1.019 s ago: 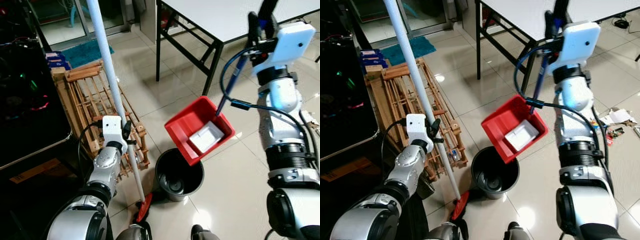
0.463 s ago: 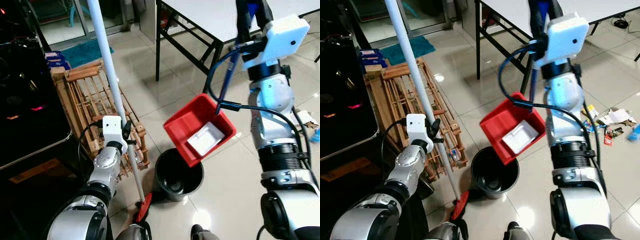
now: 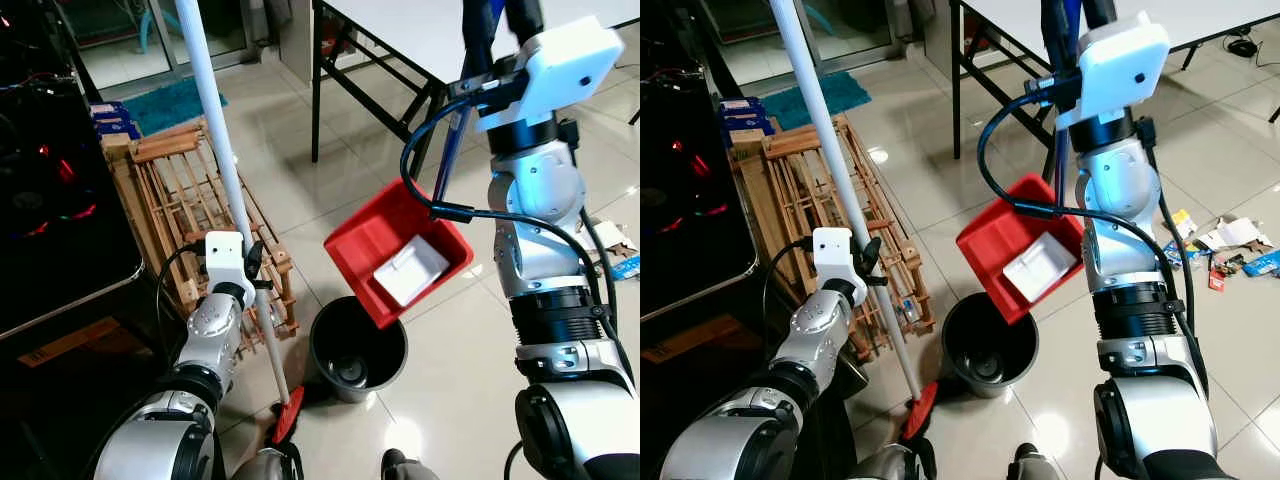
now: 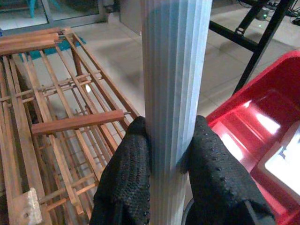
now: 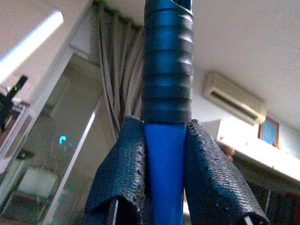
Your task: Sweep floor
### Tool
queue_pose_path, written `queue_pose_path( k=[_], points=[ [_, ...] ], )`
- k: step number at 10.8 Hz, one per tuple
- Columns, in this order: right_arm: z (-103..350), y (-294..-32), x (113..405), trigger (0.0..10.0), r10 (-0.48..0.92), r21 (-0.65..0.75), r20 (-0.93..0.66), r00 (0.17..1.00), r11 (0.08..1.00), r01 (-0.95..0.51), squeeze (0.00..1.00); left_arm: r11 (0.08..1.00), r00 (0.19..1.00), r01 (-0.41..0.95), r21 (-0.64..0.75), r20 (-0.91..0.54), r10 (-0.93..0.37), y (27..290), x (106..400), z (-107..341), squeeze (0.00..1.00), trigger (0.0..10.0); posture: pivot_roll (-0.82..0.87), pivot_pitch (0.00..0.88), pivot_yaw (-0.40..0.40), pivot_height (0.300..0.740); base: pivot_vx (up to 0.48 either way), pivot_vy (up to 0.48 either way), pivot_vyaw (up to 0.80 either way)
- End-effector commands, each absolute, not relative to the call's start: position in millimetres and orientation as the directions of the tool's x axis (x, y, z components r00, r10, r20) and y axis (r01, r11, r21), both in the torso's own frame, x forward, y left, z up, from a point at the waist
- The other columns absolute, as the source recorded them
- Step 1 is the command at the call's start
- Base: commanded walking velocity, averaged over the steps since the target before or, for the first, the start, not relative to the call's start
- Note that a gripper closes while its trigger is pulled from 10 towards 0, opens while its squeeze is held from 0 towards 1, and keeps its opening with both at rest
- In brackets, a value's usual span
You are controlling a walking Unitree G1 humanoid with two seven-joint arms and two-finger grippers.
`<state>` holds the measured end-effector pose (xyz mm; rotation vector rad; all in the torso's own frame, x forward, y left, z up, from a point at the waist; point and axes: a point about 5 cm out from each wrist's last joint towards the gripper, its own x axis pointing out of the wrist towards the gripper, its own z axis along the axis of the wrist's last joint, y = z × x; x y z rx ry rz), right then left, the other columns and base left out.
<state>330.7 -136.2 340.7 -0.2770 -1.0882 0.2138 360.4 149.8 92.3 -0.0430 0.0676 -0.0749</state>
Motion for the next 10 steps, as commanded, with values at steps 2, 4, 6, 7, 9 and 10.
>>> queue_pose_path(
  k=[2,4,6,7,9,10],
  points=[
    [359.4,-127.4,312.2,10.0,0.332,-0.346,0.889,0.316,0.938,-0.013,0.00,0.996,0.996,0.076,-0.037,-0.047,-0.078,151.3,359.9,94.0,0.00,10.0,-0.03,0.188,0.045,0.740,0.000,0.000,0.00],
    [363.5,-123.0,305.3,10.0,0.354,-0.370,0.894,0.274,0.929,0.007,0.00,0.996,0.996,0.076,-0.038,-0.047,-0.077,151.1,360.0,93.9,0.00,10.0,-0.03,0.189,0.044,0.740,0.000,0.000,0.00],
    [362.7,-117.4,301.4,10.0,0.390,-0.409,0.885,0.252,0.912,0.022,0.00,0.996,0.996,0.076,-0.039,-0.046,-0.078,150.5,359.8,93.8,0.00,10.0,-0.03,0.188,0.043,0.740,0.000,0.000,0.00],
    [361.9,-115.6,300.7,10.0,0.395,-0.412,0.884,0.250,0.911,0.016,0.00,0.996,0.996,0.075,-0.039,-0.046,-0.077,150.5,359.8,93.8,0.00,10.0,-0.03,0.188,0.043,0.740,0.000,0.000,0.00],
    [362.8,-114.6,300.0,10.0,0.395,-0.410,0.885,0.245,0.912,0.013,0.00,0.996,0.996,0.074,-0.039,-0.046,-0.076,150.8,359.9,94.0,0.00,10.0,-0.03,0.189,0.042,0.740,0.000,0.000,0.00],
    [361.9,-114.0,300.2,10.0,0.394,-0.410,0.885,0.250,0.912,0.014,0.00,0.997,0.996,0.074,-0.038,-0.046,-0.076,151.1,360.0,94.0,0.00,10.0,-0.03,0.189,0.042,0.740,0.000,0.000,0.00]
  ],
)
